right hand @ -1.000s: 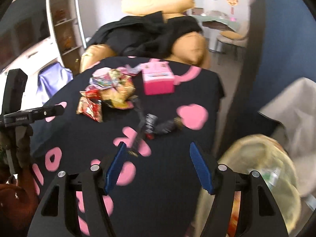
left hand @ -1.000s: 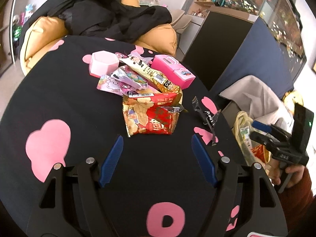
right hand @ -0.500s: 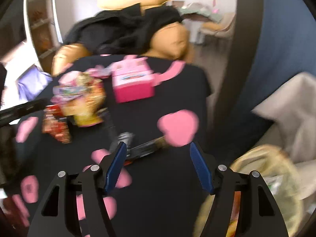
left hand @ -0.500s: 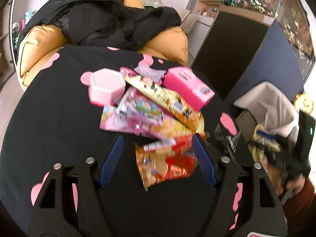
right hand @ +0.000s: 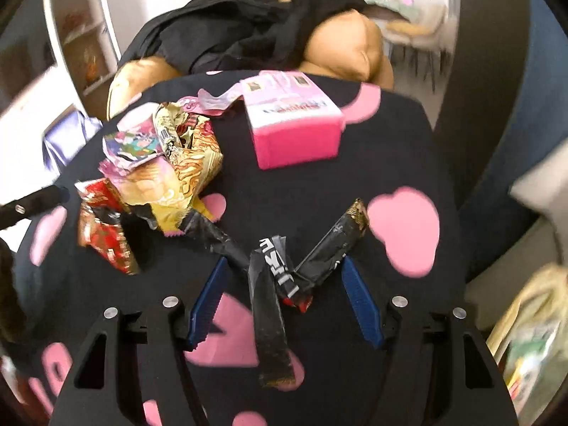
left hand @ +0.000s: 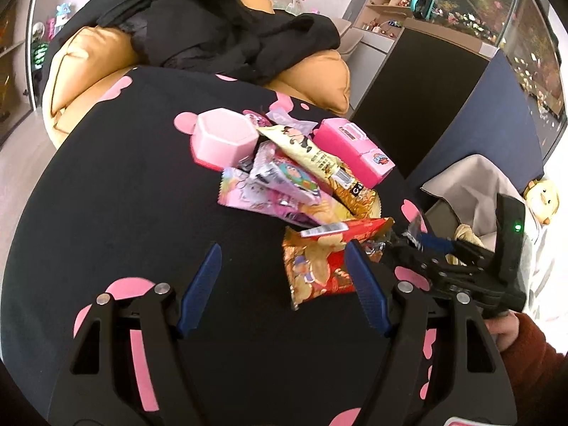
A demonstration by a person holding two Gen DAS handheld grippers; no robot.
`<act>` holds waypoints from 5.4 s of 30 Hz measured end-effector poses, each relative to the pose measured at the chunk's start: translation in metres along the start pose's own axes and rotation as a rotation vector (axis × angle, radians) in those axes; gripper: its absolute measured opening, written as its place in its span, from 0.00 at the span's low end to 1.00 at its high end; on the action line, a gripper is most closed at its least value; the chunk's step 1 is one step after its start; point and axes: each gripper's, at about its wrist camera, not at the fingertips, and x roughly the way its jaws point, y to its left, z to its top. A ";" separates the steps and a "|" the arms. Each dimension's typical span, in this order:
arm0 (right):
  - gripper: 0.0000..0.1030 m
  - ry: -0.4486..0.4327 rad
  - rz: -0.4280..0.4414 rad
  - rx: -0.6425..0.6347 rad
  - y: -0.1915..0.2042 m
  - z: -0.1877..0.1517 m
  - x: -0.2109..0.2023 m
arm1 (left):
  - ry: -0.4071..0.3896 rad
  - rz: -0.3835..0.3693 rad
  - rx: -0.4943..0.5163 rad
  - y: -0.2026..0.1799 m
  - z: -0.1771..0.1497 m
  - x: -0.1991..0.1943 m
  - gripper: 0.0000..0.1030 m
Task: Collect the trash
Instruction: 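Grasp the black wrappers with the right tool while the left tool grasps the red snack bag, then carry both items to the yellow trash bag and open the left tool to drop the red bag, then open the right tool to drop the black wrappers into the trash bag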
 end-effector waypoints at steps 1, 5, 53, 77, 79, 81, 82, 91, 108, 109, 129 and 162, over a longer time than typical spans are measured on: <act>0.48 0.001 -0.011 -0.020 0.003 0.001 0.002 | 0.002 -0.001 0.000 0.001 -0.001 -0.001 0.66; 0.25 0.026 0.044 0.017 -0.004 0.000 -0.001 | 0.014 -0.017 0.015 0.001 -0.006 -0.002 0.66; 0.19 0.101 0.193 0.243 -0.053 -0.096 -0.076 | 0.146 -0.008 0.257 -0.084 -0.029 0.025 0.12; 0.30 0.085 0.251 0.184 -0.034 -0.111 -0.086 | 0.088 -0.036 0.094 -0.089 -0.058 -0.020 0.12; 0.30 0.104 0.243 0.183 -0.033 -0.107 -0.084 | 0.093 -0.037 0.097 -0.091 -0.059 -0.021 0.12; 0.30 0.110 0.225 0.166 -0.030 -0.104 -0.082 | 0.093 -0.045 0.093 -0.091 -0.060 -0.024 0.12; 0.30 0.102 0.211 0.161 -0.028 -0.104 -0.082 | 0.089 -0.047 0.090 -0.090 -0.060 -0.025 0.12; 0.17 -0.006 0.178 0.180 -0.031 -0.105 -0.093 | 0.064 -0.036 0.067 -0.084 -0.064 -0.029 0.12; 0.15 -0.273 0.071 0.144 -0.069 -0.088 -0.209 | -0.021 -0.069 0.290 -0.176 -0.045 -0.060 0.12; 0.15 -0.287 0.056 0.144 -0.074 -0.090 -0.216 | -0.019 -0.080 0.303 -0.185 -0.043 -0.060 0.12; 0.15 -0.392 -0.237 0.243 -0.189 -0.132 -0.308 | 0.127 -0.388 0.412 -0.354 -0.033 0.027 0.12; 0.15 -0.197 -0.198 0.280 -0.209 -0.104 -0.204 | 0.153 -0.237 0.214 -0.260 -0.043 0.032 0.51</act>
